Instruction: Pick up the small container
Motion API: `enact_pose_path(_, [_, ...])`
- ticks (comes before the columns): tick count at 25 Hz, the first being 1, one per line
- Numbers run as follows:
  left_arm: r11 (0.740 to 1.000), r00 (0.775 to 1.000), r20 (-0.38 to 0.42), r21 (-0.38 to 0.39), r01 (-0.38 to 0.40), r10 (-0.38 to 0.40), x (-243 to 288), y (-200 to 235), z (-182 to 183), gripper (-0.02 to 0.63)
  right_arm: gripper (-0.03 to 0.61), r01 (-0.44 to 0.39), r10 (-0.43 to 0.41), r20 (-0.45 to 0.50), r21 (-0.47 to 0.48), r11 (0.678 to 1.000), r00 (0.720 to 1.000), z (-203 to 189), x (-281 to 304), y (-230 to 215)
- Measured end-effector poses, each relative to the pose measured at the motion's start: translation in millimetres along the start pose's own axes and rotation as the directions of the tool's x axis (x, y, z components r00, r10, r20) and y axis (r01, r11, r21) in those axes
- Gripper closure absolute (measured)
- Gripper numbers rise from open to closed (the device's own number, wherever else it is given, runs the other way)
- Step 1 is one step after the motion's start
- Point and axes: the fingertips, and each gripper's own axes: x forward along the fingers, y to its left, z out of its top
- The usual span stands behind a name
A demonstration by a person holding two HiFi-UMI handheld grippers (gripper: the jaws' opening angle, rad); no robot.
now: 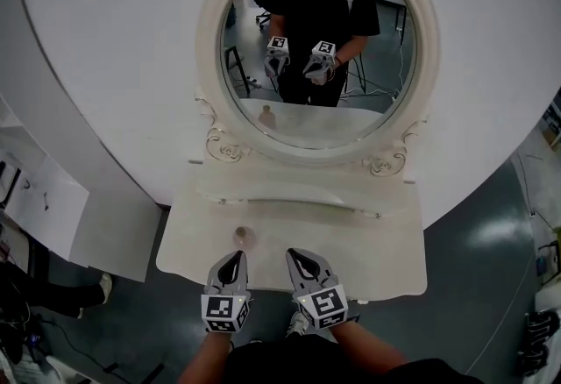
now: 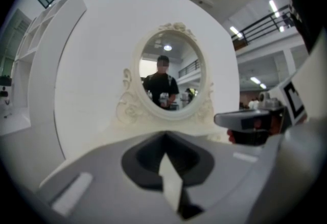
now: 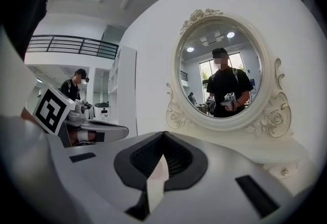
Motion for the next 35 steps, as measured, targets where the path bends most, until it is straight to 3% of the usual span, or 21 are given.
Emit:
enact_pose_path(9, [0.998, 0.998, -0.064, 0.055, 0.006, -0.003, 22.4, 1.7, -19.2, 0.611, 0.583, -0.020, 0.021, -0.044, 0.021, 1.000, 0.999, -24.2, 24.2, -11.7])
enact_pose_path(23, [0.995, 0.987, -0.132, -0.004, 0.095, -0.095, 40.3, 35.0, -55.6, 0.611, 0.584, 0.049, -0.045, -0.138, 0.030, 0.998, 0.989, -58.0, 70.5, 7.4])
enact_pose_path(27, [0.993, 0.981, -0.160, 0.024, 0.117, -0.112, 47.0, 37.3, -73.6, 0.609, 0.583, 0.074, -0.066, -0.161, 0.047, 0.996, 0.985, -72.6, 80.9, 8.2])
enact_pose_path(35, [0.993, 0.966, -0.234, 0.020, 0.117, -0.109, 68.9, 42.4, -107.9, 0.325, 0.583, 0.071, -0.059, -0.188, 0.057, 0.996, 0.980, -89.5, 98.4, 10.3])
